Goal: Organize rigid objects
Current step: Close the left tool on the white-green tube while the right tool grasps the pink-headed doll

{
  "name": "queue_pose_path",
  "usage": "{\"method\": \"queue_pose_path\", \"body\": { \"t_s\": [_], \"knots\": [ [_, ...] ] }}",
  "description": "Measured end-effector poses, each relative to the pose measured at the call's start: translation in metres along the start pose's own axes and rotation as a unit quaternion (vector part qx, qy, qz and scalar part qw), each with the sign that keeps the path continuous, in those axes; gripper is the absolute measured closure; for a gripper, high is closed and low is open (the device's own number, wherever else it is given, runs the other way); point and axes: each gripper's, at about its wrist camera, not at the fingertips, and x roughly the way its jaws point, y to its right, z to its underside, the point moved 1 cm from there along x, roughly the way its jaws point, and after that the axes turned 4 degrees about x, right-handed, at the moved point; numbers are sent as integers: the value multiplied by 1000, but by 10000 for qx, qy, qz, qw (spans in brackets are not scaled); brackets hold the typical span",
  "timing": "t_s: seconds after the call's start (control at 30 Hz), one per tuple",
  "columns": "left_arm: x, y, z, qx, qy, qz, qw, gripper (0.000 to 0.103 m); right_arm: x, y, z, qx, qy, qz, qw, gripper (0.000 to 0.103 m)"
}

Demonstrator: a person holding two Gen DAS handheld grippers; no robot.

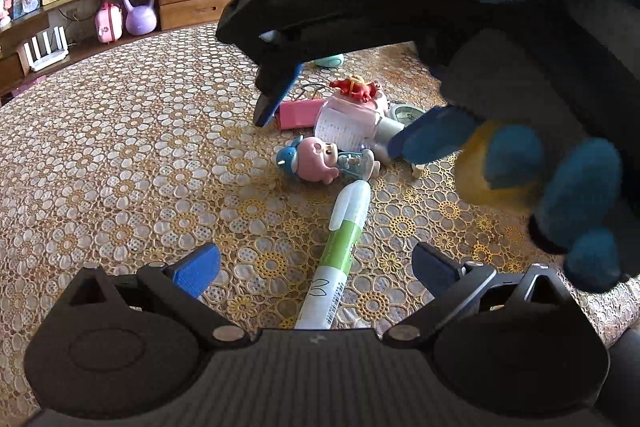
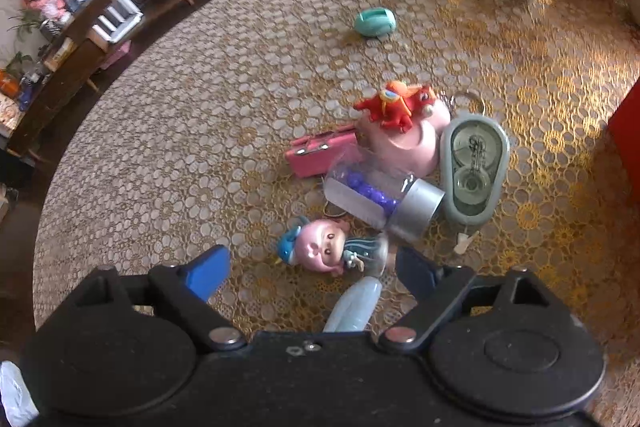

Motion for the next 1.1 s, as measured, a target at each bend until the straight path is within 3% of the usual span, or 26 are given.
{"method": "queue_pose_path", "body": {
  "t_s": [0.27,0.47,0.97,1.03,1.1],
  "knots": [
    [3,4,3,92,15,18,10000,2,10,-11,-8,86,-23,199,9998,17],
    [4,11,4,334,63,-52,9994,17,12,-21,-8,-326,-55,530,9980,24],
    [8,16,2,426,125,-14,9990,17,9,-5,-16,-385,-240,235,9987,23],
    [9,17,1,447,125,-17,9989,17,11,-10,-14,-438,-255,220,9985,17],
    [11,19,1,481,128,-31,9988,24,12,-15,-12,-499,-198,288,9981,17]
  ]
}}
